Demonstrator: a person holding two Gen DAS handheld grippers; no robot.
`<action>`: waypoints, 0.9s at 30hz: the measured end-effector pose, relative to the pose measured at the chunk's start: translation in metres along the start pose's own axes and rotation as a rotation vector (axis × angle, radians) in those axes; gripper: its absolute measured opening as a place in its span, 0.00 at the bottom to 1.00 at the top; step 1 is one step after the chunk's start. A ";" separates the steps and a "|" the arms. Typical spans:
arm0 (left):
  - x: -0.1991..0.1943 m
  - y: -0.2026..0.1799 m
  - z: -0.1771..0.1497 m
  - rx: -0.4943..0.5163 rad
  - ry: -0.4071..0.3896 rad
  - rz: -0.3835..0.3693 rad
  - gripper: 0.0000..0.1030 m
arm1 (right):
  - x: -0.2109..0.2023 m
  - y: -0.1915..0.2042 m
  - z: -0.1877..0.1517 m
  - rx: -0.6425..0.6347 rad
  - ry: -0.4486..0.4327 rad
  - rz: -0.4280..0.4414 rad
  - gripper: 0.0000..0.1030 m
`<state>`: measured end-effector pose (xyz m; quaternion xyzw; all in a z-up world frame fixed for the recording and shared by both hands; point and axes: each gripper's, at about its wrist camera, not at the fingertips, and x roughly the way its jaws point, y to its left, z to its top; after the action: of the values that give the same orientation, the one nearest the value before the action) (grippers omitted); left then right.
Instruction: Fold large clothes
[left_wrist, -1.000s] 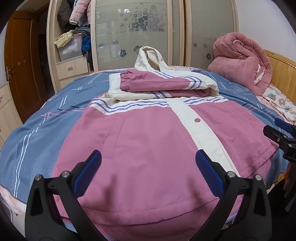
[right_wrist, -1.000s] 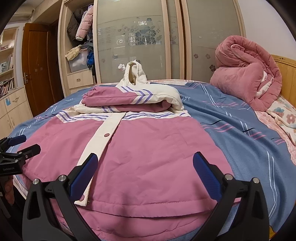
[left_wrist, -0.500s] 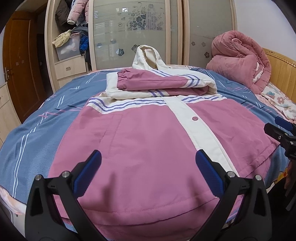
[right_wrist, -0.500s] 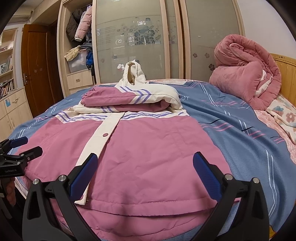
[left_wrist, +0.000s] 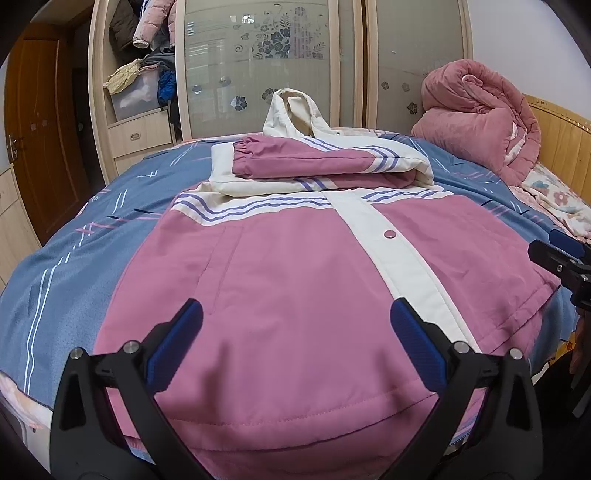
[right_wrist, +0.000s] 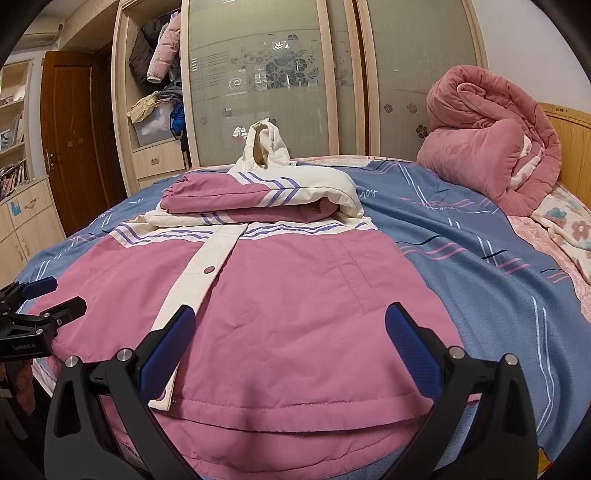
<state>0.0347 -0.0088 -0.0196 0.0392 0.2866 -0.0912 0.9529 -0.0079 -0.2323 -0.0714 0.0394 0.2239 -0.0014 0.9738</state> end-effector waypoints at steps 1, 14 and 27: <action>0.000 0.000 0.000 -0.002 -0.002 -0.001 0.98 | 0.000 0.000 0.000 0.000 -0.002 -0.001 0.99; -0.003 0.003 0.058 -0.002 -0.068 -0.072 0.98 | 0.011 0.009 0.004 -0.005 -0.051 -0.004 0.99; 0.049 0.005 0.135 0.040 -0.245 -0.192 0.98 | 0.038 0.037 0.065 -0.057 0.021 -0.036 0.99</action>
<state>0.1489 -0.0286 0.0661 0.0188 0.1689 -0.1918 0.9666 0.0556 -0.1997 -0.0274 0.0077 0.2346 -0.0124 0.9720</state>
